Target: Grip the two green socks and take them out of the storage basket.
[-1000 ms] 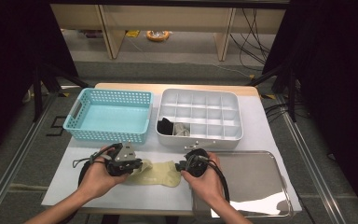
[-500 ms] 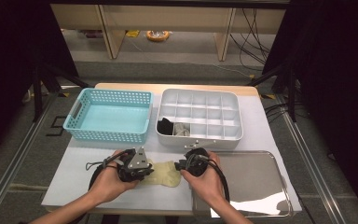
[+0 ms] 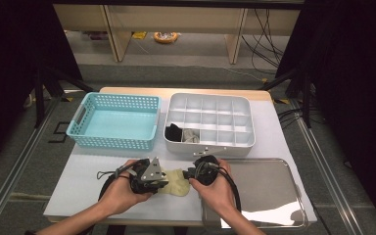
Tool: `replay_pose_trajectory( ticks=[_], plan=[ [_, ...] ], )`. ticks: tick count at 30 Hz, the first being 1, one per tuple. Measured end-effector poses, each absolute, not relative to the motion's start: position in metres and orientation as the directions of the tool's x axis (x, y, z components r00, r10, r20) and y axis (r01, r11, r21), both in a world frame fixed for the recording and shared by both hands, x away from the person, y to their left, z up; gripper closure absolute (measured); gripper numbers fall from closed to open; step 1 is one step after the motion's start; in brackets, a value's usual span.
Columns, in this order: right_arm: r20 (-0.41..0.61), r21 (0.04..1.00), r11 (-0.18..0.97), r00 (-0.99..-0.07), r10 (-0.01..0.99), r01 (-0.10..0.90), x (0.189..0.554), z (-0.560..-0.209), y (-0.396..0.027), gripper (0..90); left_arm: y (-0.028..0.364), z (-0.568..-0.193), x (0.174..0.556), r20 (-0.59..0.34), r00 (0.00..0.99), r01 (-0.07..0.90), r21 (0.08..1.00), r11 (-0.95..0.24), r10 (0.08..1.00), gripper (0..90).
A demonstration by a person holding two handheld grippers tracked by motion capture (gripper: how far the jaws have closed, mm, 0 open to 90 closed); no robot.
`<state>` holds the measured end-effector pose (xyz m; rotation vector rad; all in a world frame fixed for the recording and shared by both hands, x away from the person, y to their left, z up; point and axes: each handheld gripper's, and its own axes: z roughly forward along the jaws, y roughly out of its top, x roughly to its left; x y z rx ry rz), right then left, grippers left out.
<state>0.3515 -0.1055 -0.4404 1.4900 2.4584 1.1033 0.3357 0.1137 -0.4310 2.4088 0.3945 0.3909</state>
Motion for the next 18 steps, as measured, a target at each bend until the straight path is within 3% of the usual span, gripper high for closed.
replay_pose_trajectory(
  ticks=[6, 18],
  plan=[
    [0.288, 0.591, 0.299, -0.542, 0.790, 0.749, 0.353, -0.438, -0.104, 71.7, 0.124, -0.424, 0.335, 0.158, 0.899, 0.204, 0.674, -0.710, 0.409, 59.7],
    [0.288, 0.597, 0.325, -0.574, 0.767, 0.733, 0.352, -0.439, -0.096, 70.7, 0.148, -0.419, 0.334, 0.148, 0.867, 0.245, 0.704, -0.666, 0.475, 55.4]
  ],
)
